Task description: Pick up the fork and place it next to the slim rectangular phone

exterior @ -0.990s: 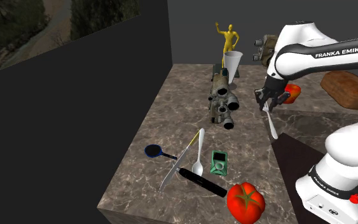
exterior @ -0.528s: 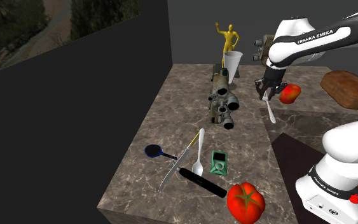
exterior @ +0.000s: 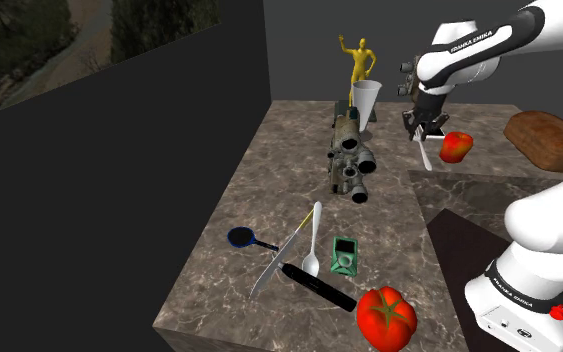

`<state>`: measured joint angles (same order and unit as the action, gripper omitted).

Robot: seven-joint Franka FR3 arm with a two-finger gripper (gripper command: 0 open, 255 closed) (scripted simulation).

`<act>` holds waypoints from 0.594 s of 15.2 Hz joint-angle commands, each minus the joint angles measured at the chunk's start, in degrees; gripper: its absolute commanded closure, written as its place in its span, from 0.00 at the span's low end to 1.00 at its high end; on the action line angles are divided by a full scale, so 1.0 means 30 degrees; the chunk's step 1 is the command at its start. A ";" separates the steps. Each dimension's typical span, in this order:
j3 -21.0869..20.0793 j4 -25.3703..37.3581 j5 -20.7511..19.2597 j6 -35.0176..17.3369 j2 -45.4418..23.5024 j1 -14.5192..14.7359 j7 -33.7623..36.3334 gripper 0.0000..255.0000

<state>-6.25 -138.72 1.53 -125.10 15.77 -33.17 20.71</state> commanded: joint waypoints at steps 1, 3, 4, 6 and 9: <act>0.0370 0.1296 -0.0244 0.0049 -0.1257 -0.0337 -0.0534 1.00; 0.0644 0.2670 -0.0408 0.0142 -0.2541 -0.0589 -0.0949 1.00; 0.0796 0.3519 -0.0483 0.0234 -0.3300 -0.0726 -0.1190 1.00; 0.0793 0.3227 -0.0501 -0.0284 -0.3526 -0.0724 -0.1174 1.00; 0.0786 0.2818 -0.0532 -0.1062 -0.3896 -0.0725 -0.1147 1.00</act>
<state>-3.88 -129.77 -0.04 -127.55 4.30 -35.36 17.23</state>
